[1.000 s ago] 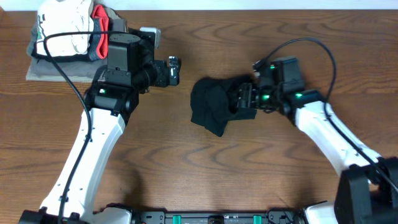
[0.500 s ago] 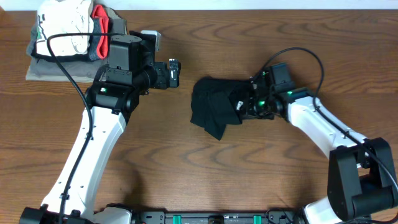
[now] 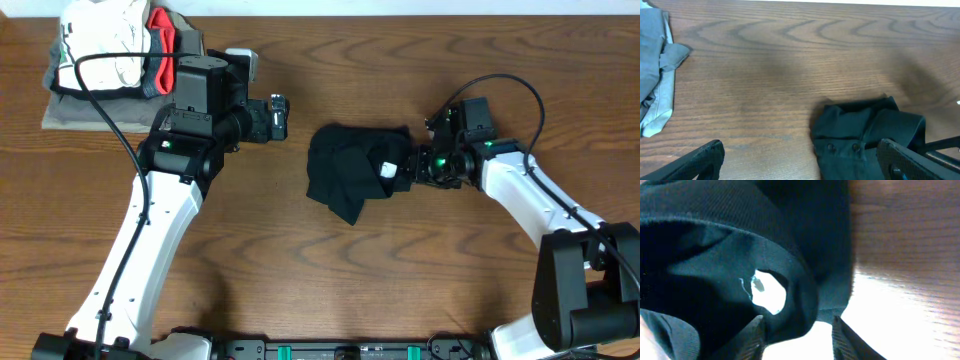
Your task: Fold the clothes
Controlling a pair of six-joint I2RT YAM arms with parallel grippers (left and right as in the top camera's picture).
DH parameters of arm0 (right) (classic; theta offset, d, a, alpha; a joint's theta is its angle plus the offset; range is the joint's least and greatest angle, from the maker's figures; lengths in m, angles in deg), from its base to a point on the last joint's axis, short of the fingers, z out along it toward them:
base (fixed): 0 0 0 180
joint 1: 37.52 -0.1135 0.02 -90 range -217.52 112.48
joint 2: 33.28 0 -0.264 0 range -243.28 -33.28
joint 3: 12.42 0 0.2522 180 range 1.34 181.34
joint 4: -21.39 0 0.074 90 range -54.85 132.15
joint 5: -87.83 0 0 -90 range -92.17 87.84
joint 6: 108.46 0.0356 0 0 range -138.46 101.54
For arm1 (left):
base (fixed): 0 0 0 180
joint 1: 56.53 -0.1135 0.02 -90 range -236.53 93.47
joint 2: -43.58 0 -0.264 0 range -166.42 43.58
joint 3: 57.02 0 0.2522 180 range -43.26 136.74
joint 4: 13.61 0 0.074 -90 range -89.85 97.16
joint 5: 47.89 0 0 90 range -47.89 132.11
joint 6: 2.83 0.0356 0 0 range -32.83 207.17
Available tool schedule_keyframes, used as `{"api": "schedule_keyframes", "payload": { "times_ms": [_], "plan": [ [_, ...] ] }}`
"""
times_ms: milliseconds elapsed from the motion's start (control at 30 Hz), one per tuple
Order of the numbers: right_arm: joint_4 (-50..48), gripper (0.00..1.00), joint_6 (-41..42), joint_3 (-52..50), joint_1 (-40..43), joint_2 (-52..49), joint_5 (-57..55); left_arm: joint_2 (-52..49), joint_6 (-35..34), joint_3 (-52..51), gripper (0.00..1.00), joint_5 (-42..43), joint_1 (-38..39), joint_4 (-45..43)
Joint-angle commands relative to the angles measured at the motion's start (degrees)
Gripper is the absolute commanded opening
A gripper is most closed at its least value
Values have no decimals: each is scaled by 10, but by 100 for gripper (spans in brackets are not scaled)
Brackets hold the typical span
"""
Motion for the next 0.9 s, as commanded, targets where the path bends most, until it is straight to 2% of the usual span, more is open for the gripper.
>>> {"api": "schedule_keyframes", "payload": {
  "times_ms": [0, 167, 200, 267, 300, 433, 667, 867],
  "plan": [
    [0, 45, -15, 2, -15, 2, 8, -3, 0, 1, 98, -6, -2, 0],
    [-1, 43, -18, 2, -38, 1, 5, -3, 0, 1, 98, -6, -2, 0],
    [-1, 35, -19, 2, -43, 1, 1, -3, 0, 1, 98, -6, -2, 0],
    [-1, 5, -19, 2, -51, 1, -14, -3, 0, 1, 98, -5, -2, 0],
    [0, 1, -19, 2, -52, 1, -22, -3, 0, 1, 98, -5, -2, 0],
    [-5, 1, -19, 9, -37, 1, -33, -3, 0, 1, 98, -5, -2, 0],
    [3, 1, -63, 109, 16, 1, -32, -3, 0, 0, 98, -5, -2, 0],
    [-30, 1, -77, 115, 37, -30, -52, -4, -1, -3, 98, -5, -2, 0]
  ]
}}
